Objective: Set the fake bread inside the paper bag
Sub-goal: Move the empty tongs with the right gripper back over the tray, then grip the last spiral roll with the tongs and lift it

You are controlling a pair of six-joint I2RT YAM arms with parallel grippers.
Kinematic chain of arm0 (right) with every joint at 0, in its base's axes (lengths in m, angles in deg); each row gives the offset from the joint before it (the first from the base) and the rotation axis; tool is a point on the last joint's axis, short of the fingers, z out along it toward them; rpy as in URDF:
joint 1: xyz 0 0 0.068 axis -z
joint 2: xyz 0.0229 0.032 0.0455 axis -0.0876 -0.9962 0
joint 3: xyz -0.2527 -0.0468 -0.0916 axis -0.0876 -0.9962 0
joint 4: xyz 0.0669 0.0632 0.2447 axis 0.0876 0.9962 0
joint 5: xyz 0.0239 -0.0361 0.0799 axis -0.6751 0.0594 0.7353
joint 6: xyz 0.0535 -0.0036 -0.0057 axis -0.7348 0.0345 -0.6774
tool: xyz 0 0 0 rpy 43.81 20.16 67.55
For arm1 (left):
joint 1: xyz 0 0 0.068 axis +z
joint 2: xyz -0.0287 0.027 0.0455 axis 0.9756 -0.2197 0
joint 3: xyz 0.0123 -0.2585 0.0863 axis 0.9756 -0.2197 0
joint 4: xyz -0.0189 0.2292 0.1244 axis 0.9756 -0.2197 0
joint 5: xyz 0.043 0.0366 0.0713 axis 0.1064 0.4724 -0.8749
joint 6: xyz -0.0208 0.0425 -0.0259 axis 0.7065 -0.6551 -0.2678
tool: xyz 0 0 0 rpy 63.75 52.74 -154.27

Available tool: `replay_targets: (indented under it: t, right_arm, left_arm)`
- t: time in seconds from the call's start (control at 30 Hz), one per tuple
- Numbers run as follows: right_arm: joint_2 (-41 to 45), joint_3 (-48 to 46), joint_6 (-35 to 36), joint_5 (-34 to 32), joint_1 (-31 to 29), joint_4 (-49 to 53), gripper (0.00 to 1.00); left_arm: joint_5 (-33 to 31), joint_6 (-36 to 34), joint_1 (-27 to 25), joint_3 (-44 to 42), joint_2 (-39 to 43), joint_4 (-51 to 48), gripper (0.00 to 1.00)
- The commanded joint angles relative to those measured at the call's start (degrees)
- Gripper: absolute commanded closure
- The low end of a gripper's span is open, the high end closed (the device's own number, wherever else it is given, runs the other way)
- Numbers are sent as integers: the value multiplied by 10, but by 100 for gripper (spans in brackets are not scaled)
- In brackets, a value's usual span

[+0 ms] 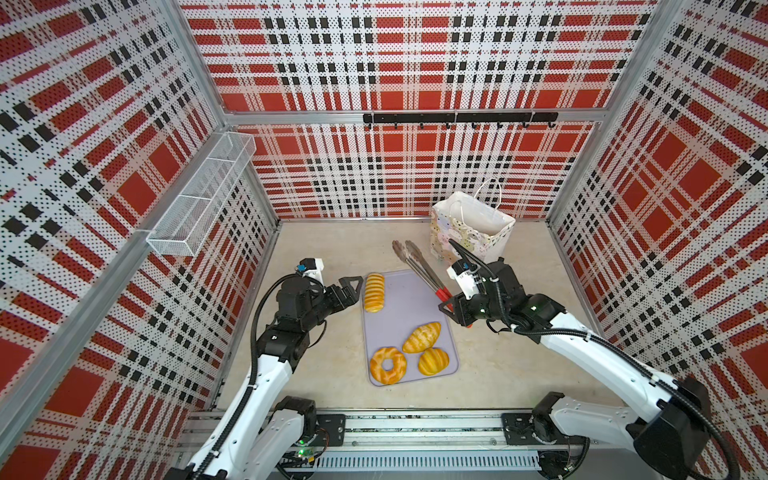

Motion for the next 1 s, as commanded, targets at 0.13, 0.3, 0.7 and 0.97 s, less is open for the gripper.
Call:
replay_targets:
  t: [0.13,0.3,0.7,0.97]
  right_arm:
    - [-79,26,-94,72,-16,12,71]
    - [-131,47,-140,91,-41,10,71]
    - [-198,83,-203,104,-65,-9,68]
    - [-230,110,-214,112,-69,-12,68]
  left_arm:
    - [2,-42,19,23,-4,-100,2]
    - [24,-50,33,7,-20,-97,2]
    - [82,-68,63,-12,-34,-73,2]
    - [108,-77,82,-16,-41,-65,2]
